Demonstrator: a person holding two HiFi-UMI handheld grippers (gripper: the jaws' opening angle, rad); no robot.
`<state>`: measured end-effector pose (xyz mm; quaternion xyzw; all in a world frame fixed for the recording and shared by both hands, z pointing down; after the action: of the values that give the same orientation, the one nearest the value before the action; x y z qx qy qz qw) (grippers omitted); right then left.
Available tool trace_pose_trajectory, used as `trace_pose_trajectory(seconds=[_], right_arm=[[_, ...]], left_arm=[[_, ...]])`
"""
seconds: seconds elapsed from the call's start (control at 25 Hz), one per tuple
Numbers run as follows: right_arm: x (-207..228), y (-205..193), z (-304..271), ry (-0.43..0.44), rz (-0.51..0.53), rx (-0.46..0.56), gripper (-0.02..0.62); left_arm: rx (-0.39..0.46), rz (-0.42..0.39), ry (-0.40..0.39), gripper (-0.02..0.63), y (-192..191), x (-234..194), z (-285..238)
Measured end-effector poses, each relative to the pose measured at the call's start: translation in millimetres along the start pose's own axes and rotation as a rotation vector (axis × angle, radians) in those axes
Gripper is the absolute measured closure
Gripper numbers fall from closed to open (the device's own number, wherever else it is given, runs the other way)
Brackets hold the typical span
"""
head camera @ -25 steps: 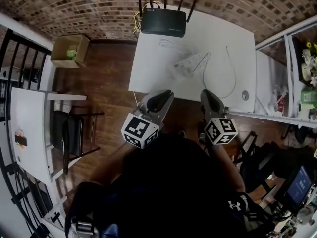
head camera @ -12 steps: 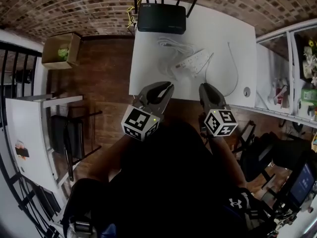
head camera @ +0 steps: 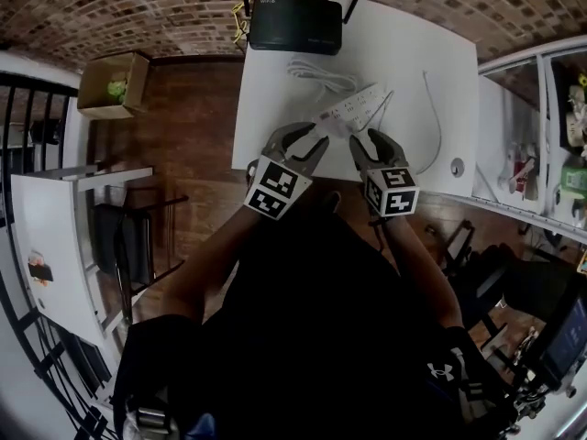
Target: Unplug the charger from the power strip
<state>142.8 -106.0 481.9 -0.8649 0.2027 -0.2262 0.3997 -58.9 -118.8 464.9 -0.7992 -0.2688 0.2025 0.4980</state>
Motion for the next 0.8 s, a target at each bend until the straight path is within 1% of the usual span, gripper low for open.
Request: trace_pose_trajectory(seconds=[0.12,0.24,0.44,0.52,0.64,0.8], right_arm=[[9.5,-6.2,-16.8,0.021,-0.005,-0.056,0.391],[15.1,-10.0,-31.7,0.029,0.016,-0.107,0.391],[22.6,-21.7,-53.4,0.020,0.035,-0.190,0.393],[25.4,-27.4,-60.0,0.014,0.040,-0.217,0.393],[26.6,-32.3,-65.6,0.008,0.052,-0.242,0.394],[20.8,-26.7,-65.9,-0.002,0.056,-0.251,0.410]], left_arm=[[-0.069,-0.045,0.006,0.466,-16.7,2.8,-26.8],[-0.128,-0.083,0.002,0.460,-35.5,7.8,-53.2],[-0.202,-0.193,-0.020,0.446,-59.5,18.0,-83.9],[-0.220,-0.210,-0.021,0.446,-65.1,18.6,-92.5],[-0.225,-0.229,-0.015,0.445,-68.3,19.0,-100.6],[-0.230,-0.239,-0.021,0.446,-70.9,20.8,-107.9]])
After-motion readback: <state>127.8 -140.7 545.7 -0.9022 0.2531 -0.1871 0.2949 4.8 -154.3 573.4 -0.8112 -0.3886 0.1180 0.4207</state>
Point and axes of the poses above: the fingertips, and each gripper's own axes: z backward along the fingers, x to its right, y out of its top, the point moved 10 cm from there along z, backward along the fingers, and after that the axes turned 12 degrees about y, right-handed, at the moved point
